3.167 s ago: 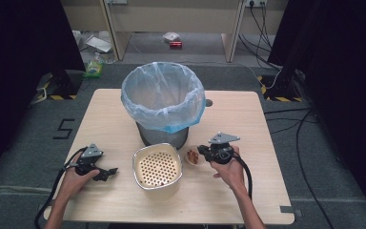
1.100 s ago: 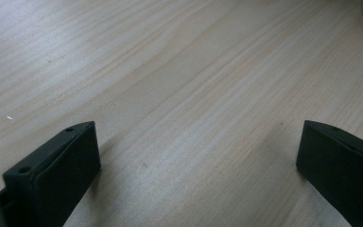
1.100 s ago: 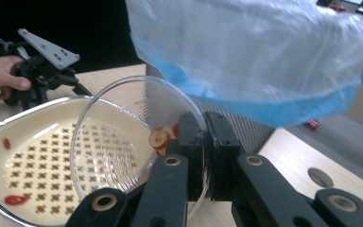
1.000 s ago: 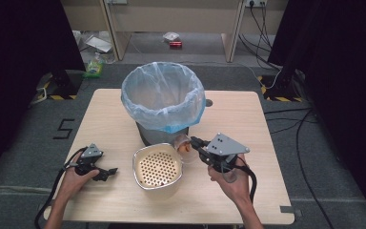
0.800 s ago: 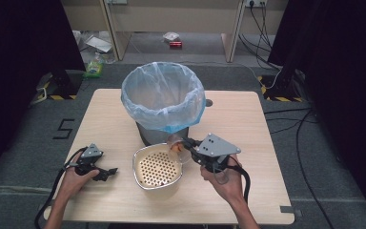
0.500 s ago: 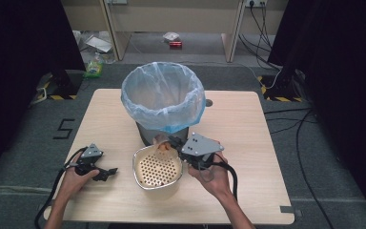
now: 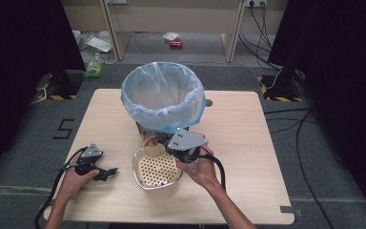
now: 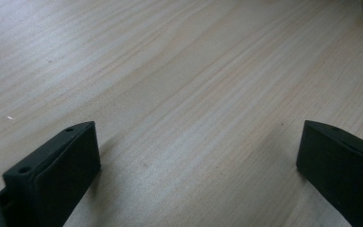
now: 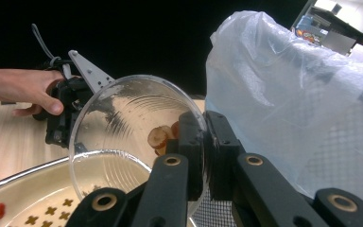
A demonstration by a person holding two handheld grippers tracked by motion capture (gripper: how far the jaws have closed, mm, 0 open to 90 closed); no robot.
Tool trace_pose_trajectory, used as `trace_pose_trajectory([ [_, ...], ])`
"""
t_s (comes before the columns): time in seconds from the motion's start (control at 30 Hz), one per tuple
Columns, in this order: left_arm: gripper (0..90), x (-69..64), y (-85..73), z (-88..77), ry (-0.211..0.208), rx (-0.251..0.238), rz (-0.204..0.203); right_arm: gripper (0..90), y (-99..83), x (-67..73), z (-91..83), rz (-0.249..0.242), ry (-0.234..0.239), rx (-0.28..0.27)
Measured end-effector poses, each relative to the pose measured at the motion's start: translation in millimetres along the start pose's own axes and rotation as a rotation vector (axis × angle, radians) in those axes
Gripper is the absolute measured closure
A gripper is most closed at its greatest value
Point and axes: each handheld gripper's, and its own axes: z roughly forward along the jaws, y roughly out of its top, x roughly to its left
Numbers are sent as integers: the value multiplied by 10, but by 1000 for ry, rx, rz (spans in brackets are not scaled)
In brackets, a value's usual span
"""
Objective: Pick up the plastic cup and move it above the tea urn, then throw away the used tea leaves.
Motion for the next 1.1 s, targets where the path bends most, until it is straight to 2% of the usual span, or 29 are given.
trace_pose_trajectory([
  [0.2,0,-1,0,1,1,-1,-1,866,-1,-8,83,-7,17,-6],
  [0.4,0,-1,0,1,1,0,0,867,-4,18,138,-16,14,-13],
  [0.5,0,-1,0,2,1,-1,-1,867,-1,34,121,-38,7,-23],
  [0.6,0,-1,1,1,1,0,0,866,-10,33,96,-86,2,-45],
  [0.87,0,-1,0,1,1,0,0,864,-102,114,47,-271,-50,-73],
  [0.93,0,-1,0,1,2,0,0,864,-140,133,34,-344,-55,-100],
  [1.03,0,-1,0,1,1,0,0,865,-203,168,13,-457,-88,-117],
  [1.1,0,-1,0,1,1,-1,0,869,-241,219,-2,-555,-103,-131],
])
